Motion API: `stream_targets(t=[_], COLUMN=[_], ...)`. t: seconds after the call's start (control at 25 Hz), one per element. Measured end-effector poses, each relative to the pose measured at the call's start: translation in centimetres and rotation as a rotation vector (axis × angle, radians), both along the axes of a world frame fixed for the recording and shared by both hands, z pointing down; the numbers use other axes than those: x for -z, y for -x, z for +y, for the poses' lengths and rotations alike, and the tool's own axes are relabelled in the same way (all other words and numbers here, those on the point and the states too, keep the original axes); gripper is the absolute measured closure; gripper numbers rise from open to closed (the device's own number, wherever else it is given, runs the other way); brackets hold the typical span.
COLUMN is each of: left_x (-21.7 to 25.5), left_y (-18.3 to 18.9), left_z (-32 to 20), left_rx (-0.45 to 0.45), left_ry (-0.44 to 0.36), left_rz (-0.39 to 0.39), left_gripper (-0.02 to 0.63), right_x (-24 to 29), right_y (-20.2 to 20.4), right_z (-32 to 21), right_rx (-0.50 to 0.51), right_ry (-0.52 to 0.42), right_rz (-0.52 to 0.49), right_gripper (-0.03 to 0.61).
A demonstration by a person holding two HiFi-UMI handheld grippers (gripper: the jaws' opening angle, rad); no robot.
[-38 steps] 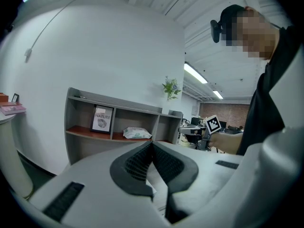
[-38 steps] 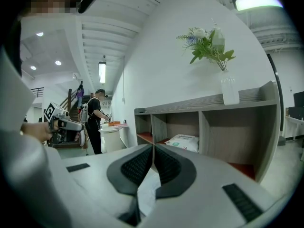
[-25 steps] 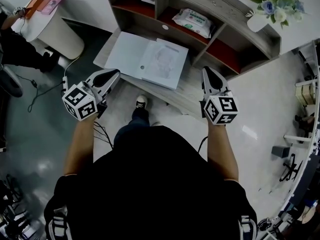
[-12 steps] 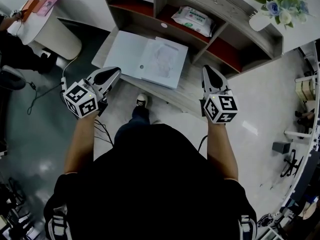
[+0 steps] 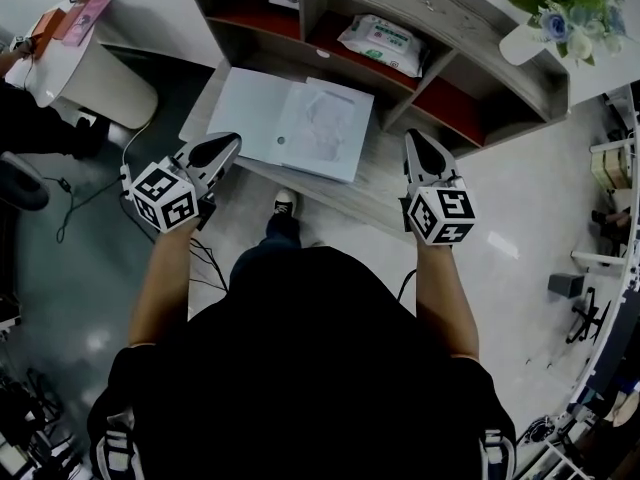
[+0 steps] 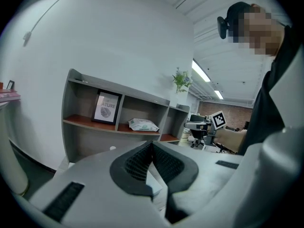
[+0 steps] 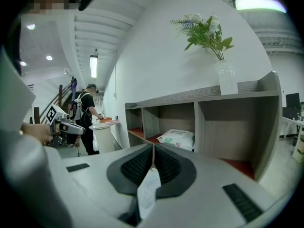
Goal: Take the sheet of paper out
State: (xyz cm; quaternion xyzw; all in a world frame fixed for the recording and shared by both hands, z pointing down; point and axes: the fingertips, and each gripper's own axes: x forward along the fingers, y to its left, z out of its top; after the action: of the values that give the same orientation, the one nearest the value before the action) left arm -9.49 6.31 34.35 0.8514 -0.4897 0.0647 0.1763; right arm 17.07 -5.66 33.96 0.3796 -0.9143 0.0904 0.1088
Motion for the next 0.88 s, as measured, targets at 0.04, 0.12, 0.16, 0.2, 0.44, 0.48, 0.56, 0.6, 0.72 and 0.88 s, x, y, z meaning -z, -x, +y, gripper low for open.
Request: stream_targets(t=[0.04,0.12,0.16,0.2,0.44,0.48,0.56,0.6,0.72,0.88], left_x=[-0.1,-0.3,-0.4,-0.4,-0.7,-0.8,-1.0,-1.2,-1.7,-2.5], left_y=[0.2,0.5,0.6,0.7,1.3,1.4,1.7,1.9,2.4,2.7], left_z=[-0.5,-1.5,-2.1,-2.6,-5.8,-6.3,-7.4,-7.9,-9.5,-11.4], left_rx=[-0.001,-0.009,-0.014,-0.018,-0.047,-0.051,-0.057,-0.06,-0.07,-0.091], left_ry=[0.003,0.008,0.009,0.009,0.021,0.024,0.03,0.034,0.046,0.064], left_rz=[0.002,0.005,0.005,0.006,0.01,0.01,0.011,0.012,0.014,0.019], left_gripper=[0.592,0.592,0.592,0.592,0.592,0.592,0.592,0.592,0.592,0.593], right_x=[-0.1,-0.2,-0.3,-0.3,-1.0,-1.2,-1.6,-1.9,-2.7,-3.4], right_y=[0.1,0.3,0.3,0.4,0.9,1.0,1.2,1.4,2.0,2.9], right_z=[-0.3,-0.9,-1.2,-1.5,-3.4,-3.8,-4.6,-4.9,-5.9,-7.0], right_rx=[-0.003,-0.012,-0.017,-0.021,-0.045,-0.049,-0.055,-0.058,-0.061,-0.066], right_ry=[0.002,0.007,0.009,0.011,0.032,0.036,0.047,0.053,0.07,0.088], right_rz=[0.001,0.003,0.003,0.003,0.006,0.007,0.009,0.01,0.015,0.023], right_gripper=[0.555,0.555,0.555,0.555,0.555,0.555,0.555,0.555,0.555,0.555])
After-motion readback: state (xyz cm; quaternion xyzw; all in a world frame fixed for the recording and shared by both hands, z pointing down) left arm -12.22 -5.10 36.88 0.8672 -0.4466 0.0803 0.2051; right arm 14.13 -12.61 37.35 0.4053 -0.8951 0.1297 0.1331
